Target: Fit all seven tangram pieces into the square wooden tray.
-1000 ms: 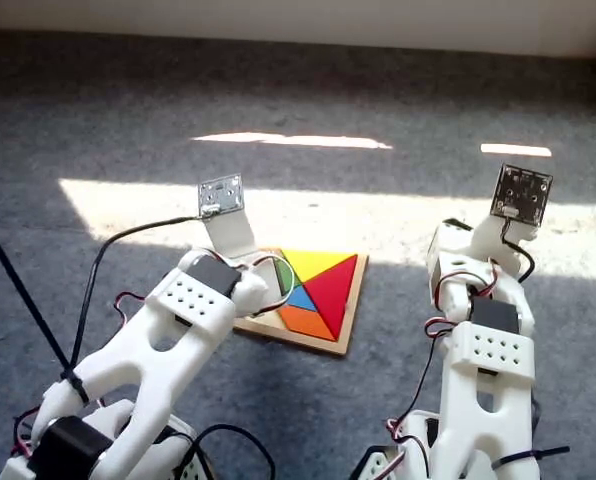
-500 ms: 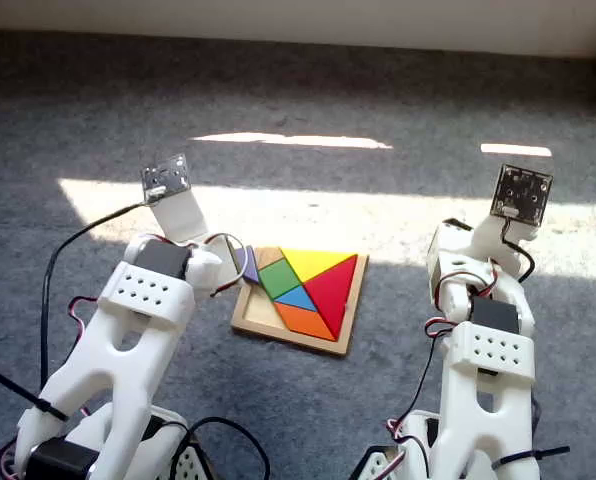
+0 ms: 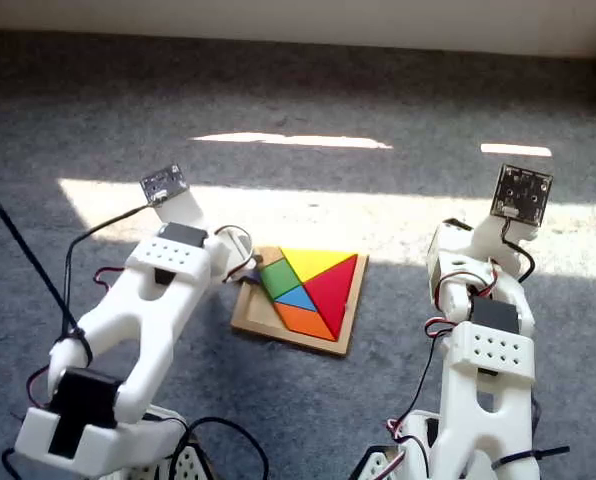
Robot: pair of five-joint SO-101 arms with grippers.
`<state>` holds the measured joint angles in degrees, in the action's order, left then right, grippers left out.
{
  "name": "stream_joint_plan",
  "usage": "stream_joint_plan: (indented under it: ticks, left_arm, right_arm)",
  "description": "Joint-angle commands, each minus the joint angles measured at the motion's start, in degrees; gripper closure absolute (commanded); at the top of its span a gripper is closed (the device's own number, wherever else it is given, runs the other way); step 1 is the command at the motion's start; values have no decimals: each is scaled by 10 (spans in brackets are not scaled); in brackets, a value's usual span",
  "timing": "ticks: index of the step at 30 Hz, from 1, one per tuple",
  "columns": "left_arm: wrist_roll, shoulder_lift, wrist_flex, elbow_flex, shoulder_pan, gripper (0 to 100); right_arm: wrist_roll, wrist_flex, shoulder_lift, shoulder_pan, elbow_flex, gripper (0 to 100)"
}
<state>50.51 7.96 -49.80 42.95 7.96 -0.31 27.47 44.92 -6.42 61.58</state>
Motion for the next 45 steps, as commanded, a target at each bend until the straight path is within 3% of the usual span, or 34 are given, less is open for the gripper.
stream_joint_plan:
  ticks: [1,5,12,19,23,28,35,45]
  left_arm:
    - [26,-37,23,-46,-7,713]
    - [39,-71,21,-66,-9,729]
    - [42,-119,22,-103,-11,911]
    - [40,-126,21,-109,-10,995]
    - [39,-122,11,-114,-14,995]
    - [39,-60,-77,-159,-41,966]
    - [41,-39,-91,-167,-72,655]
    - [40,-184,-28,-233,-123,773]
  right_arm:
    - [7,-14,19,4,-3,988]
    - [7,-14,19,4,-3,988]
    - [7,-14,19,4,-3,988]
    - [8,-14,19,4,-3,988]
    - [8,-14,19,4,-3,988]
    - [8,-14,19,4,-3,988]
    - [8,-14,19,4,-3,988]
    - [8,-15,19,4,-3,988]
